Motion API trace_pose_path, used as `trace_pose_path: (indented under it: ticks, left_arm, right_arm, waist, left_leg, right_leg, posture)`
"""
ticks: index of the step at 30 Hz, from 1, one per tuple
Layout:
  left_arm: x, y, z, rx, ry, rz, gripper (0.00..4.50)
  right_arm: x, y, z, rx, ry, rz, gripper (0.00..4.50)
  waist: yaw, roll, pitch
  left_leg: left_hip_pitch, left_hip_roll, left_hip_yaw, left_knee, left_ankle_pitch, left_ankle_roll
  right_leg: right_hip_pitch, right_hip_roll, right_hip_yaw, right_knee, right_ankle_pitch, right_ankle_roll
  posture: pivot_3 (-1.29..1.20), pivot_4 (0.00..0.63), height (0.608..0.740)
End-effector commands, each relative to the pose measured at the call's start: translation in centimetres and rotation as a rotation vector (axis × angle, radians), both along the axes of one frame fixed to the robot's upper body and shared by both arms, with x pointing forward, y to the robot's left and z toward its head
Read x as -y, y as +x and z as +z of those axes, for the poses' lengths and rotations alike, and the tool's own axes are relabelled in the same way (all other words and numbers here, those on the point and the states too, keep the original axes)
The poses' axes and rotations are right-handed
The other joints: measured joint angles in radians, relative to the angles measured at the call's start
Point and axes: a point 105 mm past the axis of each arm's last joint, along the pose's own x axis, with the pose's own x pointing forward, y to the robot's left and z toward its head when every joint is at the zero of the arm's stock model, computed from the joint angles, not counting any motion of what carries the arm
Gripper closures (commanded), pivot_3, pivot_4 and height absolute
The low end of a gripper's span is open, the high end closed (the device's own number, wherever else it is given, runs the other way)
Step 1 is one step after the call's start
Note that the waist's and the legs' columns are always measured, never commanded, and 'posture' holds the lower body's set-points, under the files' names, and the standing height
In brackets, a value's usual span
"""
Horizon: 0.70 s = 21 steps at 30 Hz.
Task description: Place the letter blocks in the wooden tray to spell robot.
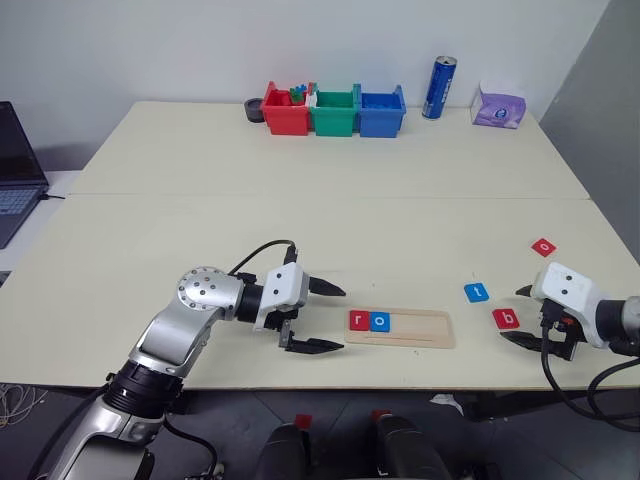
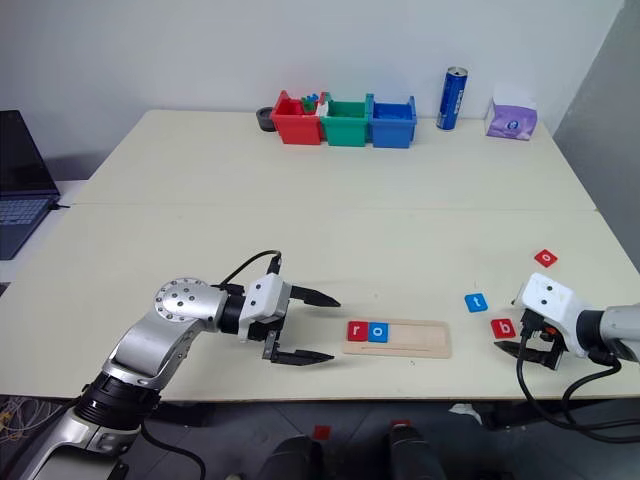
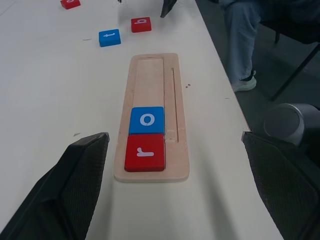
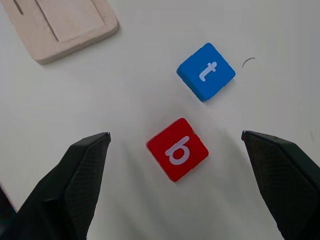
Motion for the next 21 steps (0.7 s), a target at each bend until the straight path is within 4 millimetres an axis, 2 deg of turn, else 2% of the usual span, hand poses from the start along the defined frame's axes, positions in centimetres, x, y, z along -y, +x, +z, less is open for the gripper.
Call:
trace_pose_path:
  ticks: [1, 10, 13, 20, 21]
  left_arm:
    - [0.7, -0.2, 0.9, 0.036, -0.016, -0.032, 0.00]
    - [0.9, -0.2, 1.0, 0.043, -0.019, -0.043, 0.00]
    - [0.8, -0.2, 0.9, 0.043, -0.020, -0.041, 0.00]
    - [0.4, -0.1, 0.4, 0.036, -0.017, -0.024, 0.00]
    - [0.3, -0.1, 0.3, 0.034, -0.014, -0.019, 0.00]
  right_arm:
    - [0.3, 0.6, -0.1, -0.040, -0.068, 0.085, 0.03]
    - [0.4, 1.8, -0.9, -0.147, -0.091, 0.154, 0.03]
    - [0.2, 1.8, -1.2, -0.172, -0.069, 0.153, 0.61]
    - [0.3, 1.6, -0.7, -0.175, -0.032, 0.139, 3.04]
    - [0.3, 1.5, -0.3, -0.169, -0.028, 0.139, 3.04]
  waist:
    - [0.000, 0.000, 0.000]
    - [0.000, 0.000, 0.000]
    - [0.001, 0.000, 0.000]
    - [0.001, 0.000, 0.000]
    - [0.001, 0.000, 0.000]
  left_leg:
    - [0.000, 0.000, 0.000, 0.000, 0.000, 0.000]
    - [0.000, 0.001, 0.000, 0.001, 0.000, 0.000]
    - [0.000, 0.001, 0.000, 0.001, 0.000, 0.000]
    - [0.001, 0.001, 0.000, 0.001, 0.000, 0.000]
    - [0.000, 0.001, 0.000, 0.001, 0.000, 0.000]
  right_leg:
    - [0.000, 0.000, 0.000, 0.000, 0.000, 0.000]
    - [0.000, -0.001, 0.000, 0.000, 0.000, 0.000]
    - [0.000, -0.001, 0.000, 0.000, 0.000, 0.000]
    - [0.000, -0.001, 0.000, 0.001, 0.000, 0.000]
    - [0.000, -0.001, 0.000, 0.001, 0.000, 0.000]
  posture:
    - [0.00, 0.150, 0.740]
    - [0.00, 0.150, 0.740]
    - [0.00, 0.150, 0.740]
    - [0.00, 0.150, 0.740]
    - [0.00, 0.150, 0.740]
